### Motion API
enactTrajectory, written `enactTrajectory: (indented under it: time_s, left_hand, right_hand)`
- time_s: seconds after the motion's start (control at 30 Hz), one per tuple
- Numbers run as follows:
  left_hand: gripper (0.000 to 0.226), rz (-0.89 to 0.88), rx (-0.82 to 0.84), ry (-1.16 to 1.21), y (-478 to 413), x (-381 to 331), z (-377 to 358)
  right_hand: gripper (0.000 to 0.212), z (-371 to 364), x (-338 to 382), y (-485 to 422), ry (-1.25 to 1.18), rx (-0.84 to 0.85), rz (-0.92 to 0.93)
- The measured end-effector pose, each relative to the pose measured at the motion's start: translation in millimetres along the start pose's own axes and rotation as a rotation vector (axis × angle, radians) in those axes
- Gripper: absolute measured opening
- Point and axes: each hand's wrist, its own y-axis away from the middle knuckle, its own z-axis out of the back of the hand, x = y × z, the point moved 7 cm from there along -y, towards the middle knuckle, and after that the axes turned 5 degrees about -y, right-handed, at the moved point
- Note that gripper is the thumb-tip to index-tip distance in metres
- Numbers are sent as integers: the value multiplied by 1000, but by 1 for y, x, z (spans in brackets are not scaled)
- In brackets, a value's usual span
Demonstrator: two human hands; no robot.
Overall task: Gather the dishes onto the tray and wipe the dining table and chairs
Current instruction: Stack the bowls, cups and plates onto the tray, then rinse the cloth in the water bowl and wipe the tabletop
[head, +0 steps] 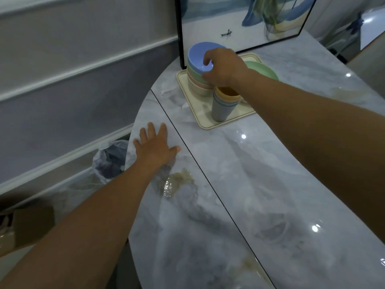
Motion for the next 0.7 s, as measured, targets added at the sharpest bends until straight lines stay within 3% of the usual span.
enactTrajectory:
  time_s: [0.2,0.3,0.47,0.7]
  left_hand:
    - [96,-1,-16,44,7,-3,2]
    - [82,-27,-82,167,8,2,13]
    - [65,-118,-317,328,41,4,34]
    - [55,-221,-299,346,116,-65,7]
  right_hand:
    - [37,32,-56,88,-176,-226,-69]
    - [35,31,-97,151,-243,-286,-124]
    - [33,18,-169,257,-298,-233,-301]
    - [36,15,-244,394,-381,-228,-452]
